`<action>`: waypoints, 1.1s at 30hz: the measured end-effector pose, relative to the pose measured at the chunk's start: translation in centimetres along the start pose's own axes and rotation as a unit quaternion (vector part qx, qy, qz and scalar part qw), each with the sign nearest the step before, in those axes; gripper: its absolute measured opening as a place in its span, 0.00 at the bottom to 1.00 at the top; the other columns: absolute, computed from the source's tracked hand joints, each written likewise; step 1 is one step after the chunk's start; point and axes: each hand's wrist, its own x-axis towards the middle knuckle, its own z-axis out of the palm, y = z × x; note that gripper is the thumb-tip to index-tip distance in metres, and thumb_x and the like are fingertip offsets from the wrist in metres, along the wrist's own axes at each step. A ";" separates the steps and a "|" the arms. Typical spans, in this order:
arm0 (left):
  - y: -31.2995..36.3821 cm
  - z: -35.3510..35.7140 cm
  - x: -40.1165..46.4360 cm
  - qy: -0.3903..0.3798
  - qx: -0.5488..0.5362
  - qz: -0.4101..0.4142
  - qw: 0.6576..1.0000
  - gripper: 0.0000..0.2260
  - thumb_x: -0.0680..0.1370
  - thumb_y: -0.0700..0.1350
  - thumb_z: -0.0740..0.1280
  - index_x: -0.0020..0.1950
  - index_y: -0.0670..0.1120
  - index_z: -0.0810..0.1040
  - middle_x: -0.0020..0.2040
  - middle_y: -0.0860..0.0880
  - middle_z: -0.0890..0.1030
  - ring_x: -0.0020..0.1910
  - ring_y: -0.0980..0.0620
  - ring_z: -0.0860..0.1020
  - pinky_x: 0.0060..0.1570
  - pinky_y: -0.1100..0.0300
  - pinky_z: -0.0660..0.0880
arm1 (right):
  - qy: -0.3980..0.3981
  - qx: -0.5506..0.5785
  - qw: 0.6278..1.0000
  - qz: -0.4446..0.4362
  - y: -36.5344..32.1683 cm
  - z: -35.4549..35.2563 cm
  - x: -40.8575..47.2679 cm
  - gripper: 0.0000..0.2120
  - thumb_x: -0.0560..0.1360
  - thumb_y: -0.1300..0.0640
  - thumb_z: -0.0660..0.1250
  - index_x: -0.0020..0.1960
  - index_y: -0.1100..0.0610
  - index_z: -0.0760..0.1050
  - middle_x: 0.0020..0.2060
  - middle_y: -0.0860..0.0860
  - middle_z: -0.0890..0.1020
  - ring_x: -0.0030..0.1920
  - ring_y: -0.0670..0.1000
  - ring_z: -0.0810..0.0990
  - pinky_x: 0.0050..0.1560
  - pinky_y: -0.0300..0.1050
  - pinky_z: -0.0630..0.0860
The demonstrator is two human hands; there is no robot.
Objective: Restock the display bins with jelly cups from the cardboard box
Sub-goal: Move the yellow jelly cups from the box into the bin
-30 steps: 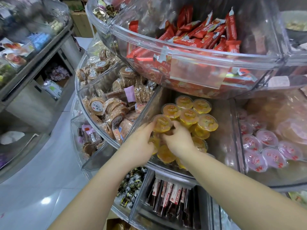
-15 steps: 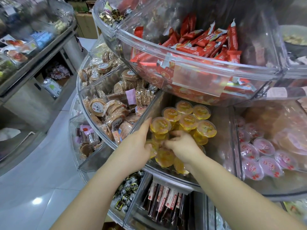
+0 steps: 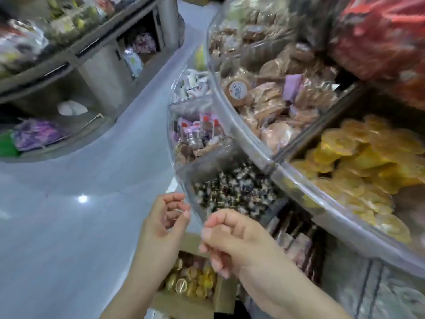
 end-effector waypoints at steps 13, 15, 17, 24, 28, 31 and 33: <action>-44.2 -3.3 -5.5 -0.150 0.221 -0.324 0.908 0.13 0.74 0.40 0.65 0.57 0.51 0.73 0.52 0.53 0.79 0.55 0.52 0.78 0.55 0.61 0.71 | 0.135 -0.304 0.859 0.390 45.7 -7.6 17.6 0.09 0.75 0.69 0.63 0.55 0.66 0.73 0.41 0.57 0.76 0.34 0.48 0.77 0.32 0.34 0.70; -49.7 -1.8 -4.3 -0.187 0.249 -0.305 0.900 0.16 0.74 0.41 0.66 0.61 0.47 0.72 0.59 0.47 0.77 0.59 0.48 0.75 0.60 0.54 0.71 | 0.105 -0.429 0.823 0.357 50.6 -10.1 21.0 0.11 0.75 0.64 0.64 0.57 0.66 0.74 0.50 0.59 0.79 0.48 0.56 0.79 0.42 0.39 0.71; -54.4 -0.5 -2.7 -0.226 0.329 -0.230 0.887 0.18 0.75 0.41 0.64 0.65 0.43 0.69 0.63 0.44 0.72 0.63 0.46 0.70 0.65 0.54 0.66 | 0.056 -0.557 0.766 0.317 54.1 -12.1 23.9 0.16 0.75 0.58 0.64 0.62 0.60 0.72 0.57 0.58 0.78 0.56 0.58 0.77 0.51 0.43 0.73; -62.7 4.1 3.5 -0.330 0.655 -0.036 0.679 0.23 0.79 0.42 0.55 0.73 0.39 0.56 0.71 0.41 0.64 0.71 0.42 0.61 0.72 0.52 0.52 | -0.079 -0.839 0.510 0.173 62.7 -16.7 28.4 0.26 0.75 0.59 0.58 0.72 0.57 0.59 0.70 0.56 0.61 0.67 0.58 0.60 0.66 0.52 0.61; -63.6 4.8 4.6 -0.344 0.705 -0.009 0.620 0.20 0.79 0.43 0.56 0.71 0.41 0.61 0.66 0.44 0.69 0.66 0.45 0.66 0.64 0.55 0.63 | -0.070 -0.834 0.524 0.160 64.3 -17.6 28.3 0.24 0.76 0.59 0.58 0.72 0.54 0.62 0.74 0.55 0.55 0.72 0.58 0.54 0.69 0.54 0.57; -62.9 4.1 3.4 -0.320 0.645 -0.067 0.690 0.19 0.77 0.39 0.60 0.68 0.41 0.64 0.65 0.43 0.70 0.65 0.44 0.67 0.59 0.55 0.69 | -0.037 -0.780 0.605 0.157 63.0 -17.3 27.1 0.34 0.73 0.49 0.66 0.74 0.55 0.58 0.75 0.52 0.54 0.75 0.55 0.51 0.72 0.53 0.55; -61.5 3.2 2.1 -0.243 0.539 -0.115 0.798 0.16 0.76 0.40 0.63 0.64 0.42 0.69 0.61 0.43 0.74 0.60 0.44 0.71 0.54 0.54 0.71 | 0.029 -0.666 0.727 0.166 61.1 -16.2 26.2 0.30 0.70 0.49 0.71 0.69 0.55 0.67 0.70 0.53 0.67 0.71 0.55 0.63 0.70 0.50 0.63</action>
